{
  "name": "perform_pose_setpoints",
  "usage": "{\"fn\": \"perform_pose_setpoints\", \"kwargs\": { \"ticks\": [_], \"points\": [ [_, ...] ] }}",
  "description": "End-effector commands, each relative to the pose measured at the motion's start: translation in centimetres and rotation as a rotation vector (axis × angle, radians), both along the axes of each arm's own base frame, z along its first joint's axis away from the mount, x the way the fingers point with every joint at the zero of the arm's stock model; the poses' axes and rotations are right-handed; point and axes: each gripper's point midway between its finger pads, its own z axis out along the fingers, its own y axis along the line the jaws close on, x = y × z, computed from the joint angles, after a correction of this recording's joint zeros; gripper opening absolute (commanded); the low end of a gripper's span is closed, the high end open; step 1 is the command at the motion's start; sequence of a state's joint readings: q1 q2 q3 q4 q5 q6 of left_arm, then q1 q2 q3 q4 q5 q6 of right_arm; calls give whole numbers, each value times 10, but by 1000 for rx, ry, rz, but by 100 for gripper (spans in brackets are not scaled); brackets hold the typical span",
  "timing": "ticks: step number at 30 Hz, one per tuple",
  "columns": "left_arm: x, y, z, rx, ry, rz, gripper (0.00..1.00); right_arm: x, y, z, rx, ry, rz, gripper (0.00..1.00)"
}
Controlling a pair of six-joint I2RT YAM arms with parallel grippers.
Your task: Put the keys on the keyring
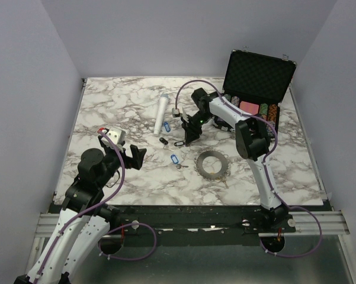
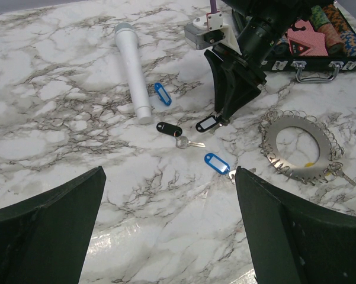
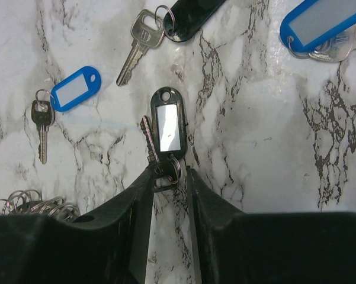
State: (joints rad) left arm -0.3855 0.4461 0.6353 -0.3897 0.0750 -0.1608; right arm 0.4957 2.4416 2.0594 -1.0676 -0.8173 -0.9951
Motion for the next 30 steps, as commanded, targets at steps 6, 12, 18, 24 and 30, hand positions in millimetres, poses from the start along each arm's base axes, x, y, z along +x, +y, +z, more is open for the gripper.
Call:
{"fn": "perform_pose_setpoints", "kwargs": {
  "ticks": [6,12,18,24,30],
  "points": [
    [1,1,6,-3,-27,0,99,-12,4,-6,10,55,4,29],
    [1,0,6,-4,-26,-1,99,-14,7,0,27,65,0,19],
    [1,0,5,-2,-26,-1,99,-14,9,3,39,70,-13,4],
    [1,0,7,-5,-35,-6,99,-11,15,20,67,85,-56,1],
    [-1,-3,8,-13,-43,-26,99,-7,19,52,102,40,-89,0]
  ]
}}
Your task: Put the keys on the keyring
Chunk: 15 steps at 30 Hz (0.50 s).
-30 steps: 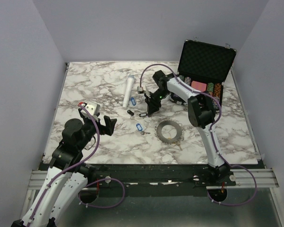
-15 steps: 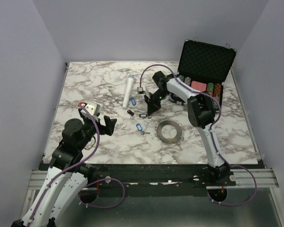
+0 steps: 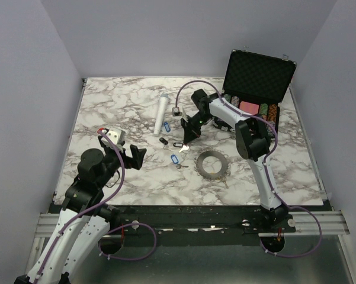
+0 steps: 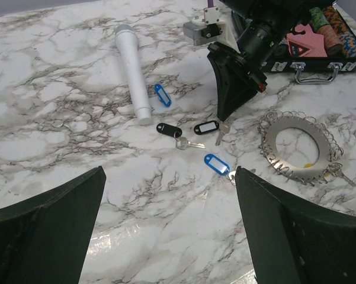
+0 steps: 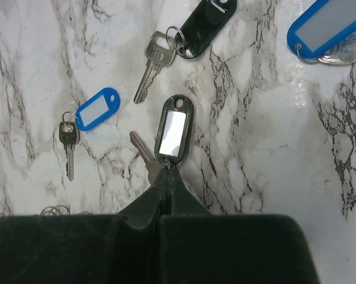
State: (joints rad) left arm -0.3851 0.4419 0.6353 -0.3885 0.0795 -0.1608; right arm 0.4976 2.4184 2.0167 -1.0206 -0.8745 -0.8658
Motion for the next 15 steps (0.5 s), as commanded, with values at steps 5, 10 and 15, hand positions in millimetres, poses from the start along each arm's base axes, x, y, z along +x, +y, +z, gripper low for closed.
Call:
{"fn": "perform_pose_setpoints", "kwargs": {
  "ticks": [5,10,15],
  "points": [
    [-2,-5,8,-14,-42,-35,99,-5,10,67,109,-74,-15,0],
    [-3,-6,8,-16,-47,-47,99,-14,8,78,130,-81,-9,0],
    [-6,-12,12,-26,-61,-85,99,-20,6,88,152,-91,-15,0]
  ]
}}
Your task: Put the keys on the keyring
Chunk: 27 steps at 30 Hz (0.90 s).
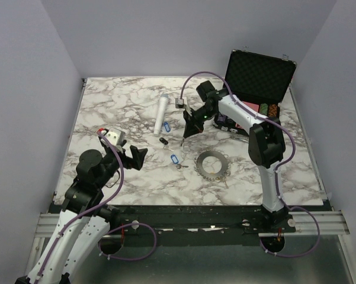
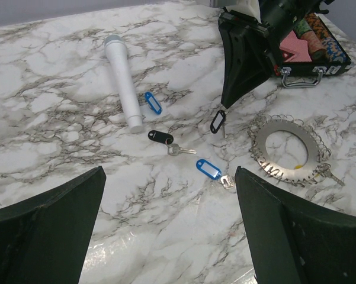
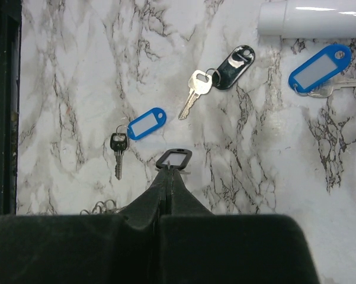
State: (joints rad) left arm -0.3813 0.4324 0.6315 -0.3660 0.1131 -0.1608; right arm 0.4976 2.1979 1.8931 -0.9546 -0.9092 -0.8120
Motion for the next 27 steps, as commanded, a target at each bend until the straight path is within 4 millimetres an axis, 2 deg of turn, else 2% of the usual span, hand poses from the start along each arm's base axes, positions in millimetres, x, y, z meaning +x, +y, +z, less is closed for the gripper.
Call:
{"fn": "perform_pose_setpoints", "kwargs": {
  "ticks": [1,6,10,14,16,21,23,27],
  "points": [
    [-6,-11,5,-13,-38,-76,99,-11,7,20,66,-8,13,0],
    [-14,-26,7,-30,-72,-185,99,-25,6,37,120,4,19,0],
    [-29,-52,14,-96,-156,-356,98,-43,3,58,180,5,20,0],
    [-43,-69,30,-226,-202,-469,97,-67,-6,91,252,-51,14,0],
    [-49,-77,38,-282,-205,-516,94,-81,-13,102,280,-76,13,0],
    [-57,-97,43,-328,-203,-589,90,-115,-30,126,345,-125,29,0],
    [-60,-110,41,-325,-219,-615,90,-125,-37,133,371,-146,28,0],
    [-68,-138,34,-304,-249,-672,86,-143,-51,132,385,-150,28,0]
  ]
}}
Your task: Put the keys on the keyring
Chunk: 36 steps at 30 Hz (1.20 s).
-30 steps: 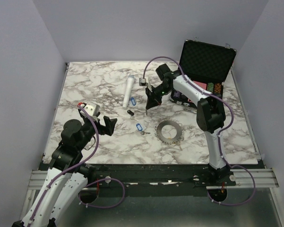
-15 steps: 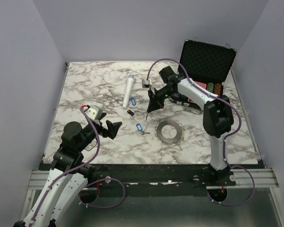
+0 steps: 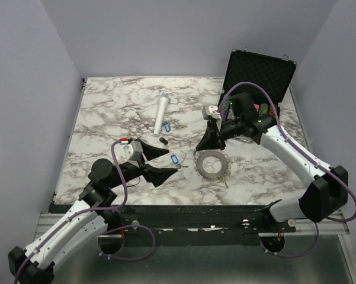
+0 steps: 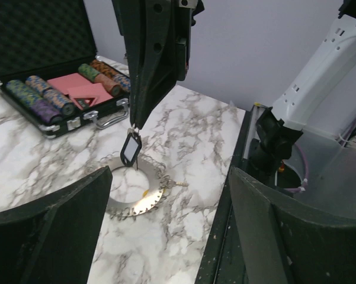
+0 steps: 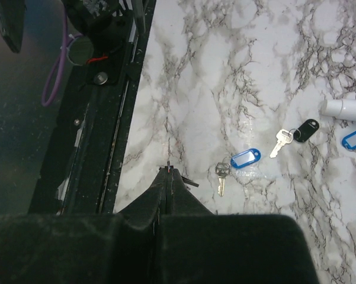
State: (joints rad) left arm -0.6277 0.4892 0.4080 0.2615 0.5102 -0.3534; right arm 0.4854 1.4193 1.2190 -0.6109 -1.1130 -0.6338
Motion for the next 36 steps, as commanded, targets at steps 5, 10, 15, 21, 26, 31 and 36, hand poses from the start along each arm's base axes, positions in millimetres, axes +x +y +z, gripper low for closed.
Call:
{"fn": "perform_pose_setpoints", "kwargs": {
  "ticks": [5,10,15,21,26,31,36],
  "points": [
    [2,-41,-7,-23,-108,-17,74,-37,-23,1,70,3,38,0],
    [7,-58,-22,43,-128,-15,66,-43,-34,2,101,-5,30,0],
    [5,-70,-20,39,-157,-41,59,-50,-37,0,126,13,49,0],
    [-1,-86,-19,35,-151,-92,46,-53,-38,-2,129,15,59,0],
    [3,-93,-22,41,-144,-74,38,-55,-37,-2,138,20,68,0],
    [10,-96,-22,41,-147,-51,30,-57,-37,-3,144,32,79,0],
    [13,-101,-22,46,-151,-53,29,-57,-37,-5,144,40,82,0]
  ]
}}
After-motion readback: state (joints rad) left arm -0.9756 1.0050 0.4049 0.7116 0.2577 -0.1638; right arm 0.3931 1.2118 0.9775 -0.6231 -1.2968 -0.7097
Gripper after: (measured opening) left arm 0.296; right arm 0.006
